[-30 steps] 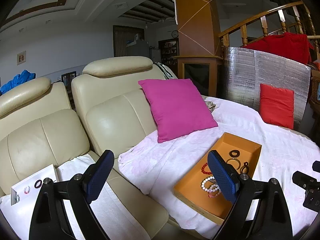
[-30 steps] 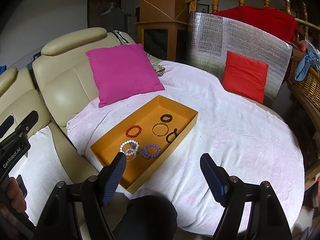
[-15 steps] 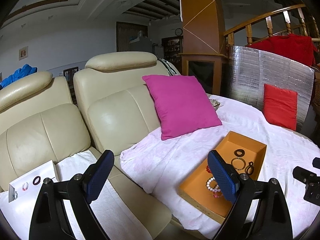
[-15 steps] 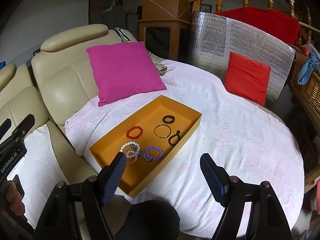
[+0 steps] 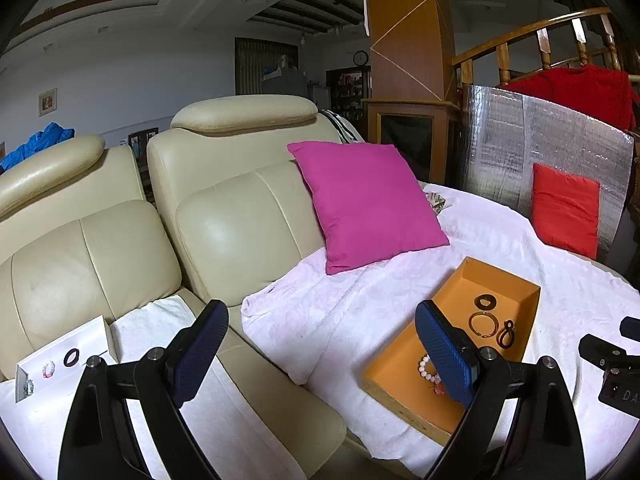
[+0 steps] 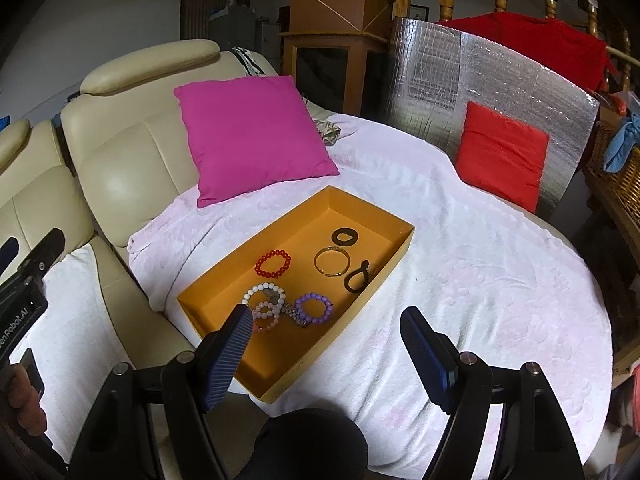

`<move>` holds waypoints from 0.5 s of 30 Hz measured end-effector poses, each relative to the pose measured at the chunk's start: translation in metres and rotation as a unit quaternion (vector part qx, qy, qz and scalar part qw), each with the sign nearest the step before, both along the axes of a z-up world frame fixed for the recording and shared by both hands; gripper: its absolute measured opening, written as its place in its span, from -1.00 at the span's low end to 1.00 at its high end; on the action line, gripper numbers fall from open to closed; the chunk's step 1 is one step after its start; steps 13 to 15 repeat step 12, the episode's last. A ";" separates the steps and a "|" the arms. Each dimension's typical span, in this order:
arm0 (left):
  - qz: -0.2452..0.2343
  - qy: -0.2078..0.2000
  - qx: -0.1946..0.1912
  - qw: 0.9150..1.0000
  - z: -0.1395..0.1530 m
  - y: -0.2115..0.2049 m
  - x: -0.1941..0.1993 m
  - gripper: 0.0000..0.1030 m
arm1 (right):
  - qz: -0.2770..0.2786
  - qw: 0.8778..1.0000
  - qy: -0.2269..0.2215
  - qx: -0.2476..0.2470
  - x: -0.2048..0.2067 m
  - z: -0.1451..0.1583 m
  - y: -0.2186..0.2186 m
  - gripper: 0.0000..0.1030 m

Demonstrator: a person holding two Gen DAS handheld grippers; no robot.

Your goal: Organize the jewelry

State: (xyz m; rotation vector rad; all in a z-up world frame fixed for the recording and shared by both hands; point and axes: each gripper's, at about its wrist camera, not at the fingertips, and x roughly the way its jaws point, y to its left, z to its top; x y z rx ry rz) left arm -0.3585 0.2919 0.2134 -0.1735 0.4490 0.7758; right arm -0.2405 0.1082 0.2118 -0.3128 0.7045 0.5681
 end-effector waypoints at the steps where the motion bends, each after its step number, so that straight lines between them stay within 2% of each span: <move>1: 0.000 0.002 0.000 1.000 0.000 -0.001 0.001 0.83 | 0.000 1.000 -0.001 0.001 0.001 0.000 0.000 0.54; 15: -0.017 0.023 0.024 0.999 0.002 -0.025 0.033 0.83 | -0.018 0.999 0.018 0.029 0.036 -0.008 -0.026 0.54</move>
